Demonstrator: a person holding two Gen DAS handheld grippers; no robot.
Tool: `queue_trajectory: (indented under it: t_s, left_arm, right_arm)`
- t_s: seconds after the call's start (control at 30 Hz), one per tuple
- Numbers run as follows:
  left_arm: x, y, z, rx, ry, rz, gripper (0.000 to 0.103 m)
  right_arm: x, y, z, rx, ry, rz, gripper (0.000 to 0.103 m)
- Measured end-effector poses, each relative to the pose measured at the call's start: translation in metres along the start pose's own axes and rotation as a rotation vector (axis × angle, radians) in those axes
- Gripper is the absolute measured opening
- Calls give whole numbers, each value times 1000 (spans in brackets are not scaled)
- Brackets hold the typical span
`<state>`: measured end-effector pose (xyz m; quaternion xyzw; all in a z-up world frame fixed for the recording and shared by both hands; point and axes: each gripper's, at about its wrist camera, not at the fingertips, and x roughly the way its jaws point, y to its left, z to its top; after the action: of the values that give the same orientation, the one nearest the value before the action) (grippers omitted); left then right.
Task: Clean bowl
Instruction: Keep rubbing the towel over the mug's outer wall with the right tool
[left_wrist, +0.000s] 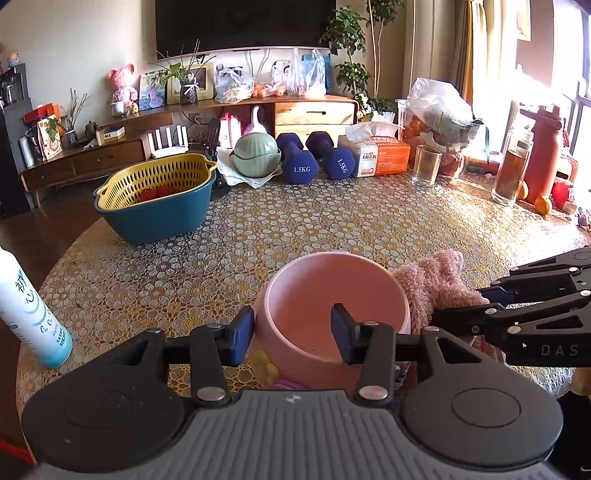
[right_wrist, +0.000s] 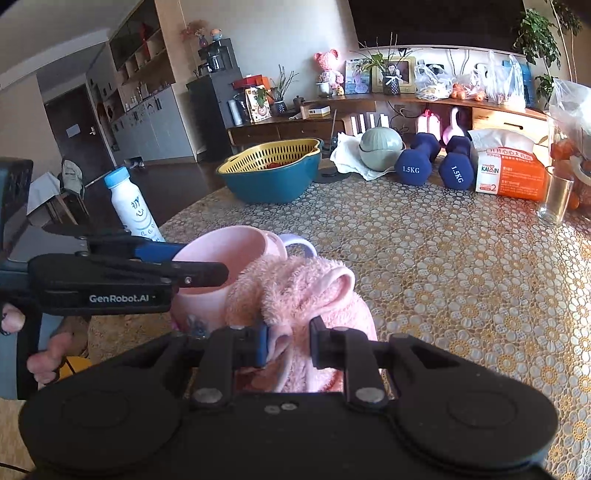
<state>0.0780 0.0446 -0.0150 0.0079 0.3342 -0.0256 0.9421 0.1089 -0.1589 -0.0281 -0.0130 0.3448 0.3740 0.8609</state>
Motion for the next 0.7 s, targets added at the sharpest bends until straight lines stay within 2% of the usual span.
queue_trajectory:
  t_s: [0.37,0.57,0.7]
  left_arm:
    - [0,0,0,6,0,-4,45]
    - [0,0,-1,7,-2,-4,45]
    - [0,0,-1,9,-2,-4,45]
  right_arm:
    - [34,-15,-6,-16,89,-20,20]
    - [2,-35,1,87,18,-11,19]
    - [-22,-30,12,66,-26,32,19]
